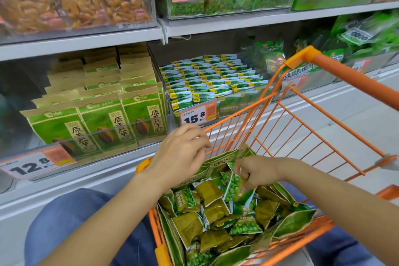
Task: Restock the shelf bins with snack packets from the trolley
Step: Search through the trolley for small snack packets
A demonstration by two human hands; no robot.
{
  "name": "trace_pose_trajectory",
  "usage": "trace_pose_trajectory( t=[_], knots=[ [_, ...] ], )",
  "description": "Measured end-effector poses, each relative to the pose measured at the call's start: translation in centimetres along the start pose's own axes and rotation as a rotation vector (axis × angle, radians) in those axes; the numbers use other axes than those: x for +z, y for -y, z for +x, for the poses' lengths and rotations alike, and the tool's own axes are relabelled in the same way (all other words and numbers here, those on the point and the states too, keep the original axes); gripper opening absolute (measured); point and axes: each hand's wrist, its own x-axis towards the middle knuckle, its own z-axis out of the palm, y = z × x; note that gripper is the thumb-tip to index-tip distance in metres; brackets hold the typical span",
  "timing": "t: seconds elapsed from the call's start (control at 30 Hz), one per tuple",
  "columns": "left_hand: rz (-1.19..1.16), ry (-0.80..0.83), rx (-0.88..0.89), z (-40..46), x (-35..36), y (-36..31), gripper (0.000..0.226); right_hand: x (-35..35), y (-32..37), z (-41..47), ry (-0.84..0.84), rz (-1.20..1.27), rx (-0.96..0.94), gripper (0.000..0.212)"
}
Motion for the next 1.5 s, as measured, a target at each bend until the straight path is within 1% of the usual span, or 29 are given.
trace_pose_trajectory(
  t=[0.03, 0.1, 0.13, 0.17, 0.23, 0.27, 0.33, 0.37, 0.43, 0.5, 0.6, 0.7, 0.77, 0.83, 0.9, 0.97, 1.0, 1.03, 1.07, 1.1, 1.17, 1.2, 1.23, 1.3, 1.37, 1.4, 1.43, 1.47, 1.5],
  knots=[
    [-0.048, -0.050, -0.042, 0.2, -0.2, -0.1, 0.024, -0.5, 0.1, -0.5, -0.053, 0.113, -0.050, 0.029],
    [-0.248, -0.096, -0.240, 0.5, -1.4, -1.0, 0.022, -1.9, 0.6, -1.5, -0.177, 0.344, -0.159, 0.026],
    [-0.352, -0.075, -0.332, 0.7, -2.0, -1.6, 0.019, -2.6, 1.1, -2.1, -0.238, 0.439, -0.212, 0.025],
    [-0.430, -0.018, -0.390, 1.0, -2.3, -2.0, 0.021, -3.3, 1.7, -2.8, -0.300, 0.515, -0.262, 0.025],
    [-0.524, 0.101, -0.442, 1.6, -2.6, -2.7, 0.035, -4.5, 3.0, -3.9, -0.414, 0.642, -0.344, 0.025],
    [-0.555, 0.115, -0.460, 2.1, -2.7, -2.9, 0.033, -4.9, 3.7, -4.4, -0.476, 0.698, -0.385, 0.027],
    [-0.641, 0.030, -0.536, 3.4, -3.2, -3.5, 0.015, -5.5, 4.6, -4.8, -0.630, 0.821, -0.436, 0.036],
    [-0.699, -0.022, -0.573, 4.0, -3.4, -3.7, 0.013, -5.5, 4.7, -4.7, -0.686, 0.887, -0.430, 0.041],
    [-0.772, -0.111, -0.642, 5.0, -3.3, -4.1, 0.036, -5.3, 5.0, -4.1, -0.683, 0.965, -0.415, 0.050],
    [-0.751, -0.183, -0.667, 5.6, -3.1, -4.3, 0.045, -4.7, 5.3, -3.4, -0.633, 0.981, -0.431, 0.048],
    [-0.747, -0.229, -0.693, 6.3, -2.3, -4.3, 0.046, -4.7, 5.5, -2.6, -0.702, 1.086, -0.430, 0.035],
    [-0.807, -0.262, -0.723, 6.7, -1.8, -4.1, 0.042, -5.2, 5.1, -2.0, -0.744, 1.161, -0.420, 0.020],
    [-0.829, -0.273, -0.735, 7.2, -1.7, -3.7, 0.038, -5.8, 5.1, -1.9, -0.793, 1.148, -0.405, 0.020],
    [-0.854, -0.272, -0.718, 7.7, -1.6, -3.0, 0.043, -6.5, 5.1, -1.6, -0.841, 1.132, -0.394, 0.023],
    [-0.877, -0.316, -0.722, 8.3, -1.5, -2.4, 0.041, -7.3, 5.3, -1.2, -0.864, 1.160, -0.410, 0.021],
    [-0.896, -0.360, -0.760, 8.9, -1.3, -1.8, 0.038, -7.7, 5.7, -0.2, -0.850, 1.298, -0.445, 0.024],
    [-0.891, -0.361, -0.758, 9.3, -1.3, -1.5, 0.038, -7.8, 6.2, 0.3, -0.802, 1.400, -0.466, 0.022],
    [-0.846, -0.337, -0.733, 9.5, -1.4, -1.1, 0.037, -7.8, 6.6, 0.8, -0.746, 1.492, -0.483, 0.016],
    [-0.718, -0.288, -0.674, 9.6, -1.5, -0.6, 0.036, -8.0, 7.0, 1.3, -0.704, 1.560, -0.470, 0.009],
    [-0.478, -0.227, -0.584, 9.5, -1.9, 0.2, 0.035, -8.4, 7.0, 1.8, -0.689, 1.605, -0.448, 0.007],
    [0.142, -0.188, -0.366, 9.1, -2.9, 2.5, 0.040, -10.0, 6.9, 2.6, -0.702, 1.605, -0.387, 0.007],
    [0.358, -0.183, -0.295, 8.7, -3.4, 3.9, 0.041, -11.1, 7.0, 2.9, -0.715, 1.558, -0.357, 0.007],
    [0.483, -0.173, -0.276, 8.4, -3.9, 5.0, 0.041, -12.2, 6.9, 3.5, -0.733, 1.491, -0.337, 0.009],
    [0.569, -0.186, -0.323, 7.6, -4.3, 7.1, 0.039, -14.3, 7.1, 5.0, -0.761, 1.332, -0.287, 0.011],
    [0.582, -0.262, -0.355, 7.2, -4.4, 8.1, 0.032, -16.5, 7.6, 7.2, -0.811, 1.165, -0.238, 0.015],
    [0.582, -0.317, -0.338, 7.1, -4.3, 8.4, 0.026, -17.5, 7.9, 8.5, -0.848, 1.090, -0.227, 0.025],
    [0.566, -0.359, -0.311, 7.1, -4.2, 8.6, 0.021, -18.5, 8.3, 9.9, -0.871, 1.038, -0.216, 0.040],
    [0.544, -0.388, -0.279, 7.2, -4.2, 8.9, 0.020, -19.5, 8.9, 11.4, -0.884, 0.992, -0.200, 0.047],
    [0.529, -0.412, -0.249, 7.2, -4.0, 9.2, 0.021, -20.5, 9.5, 13.0, -0.887, 0.952, -0.181, 0.045]
  ],
)
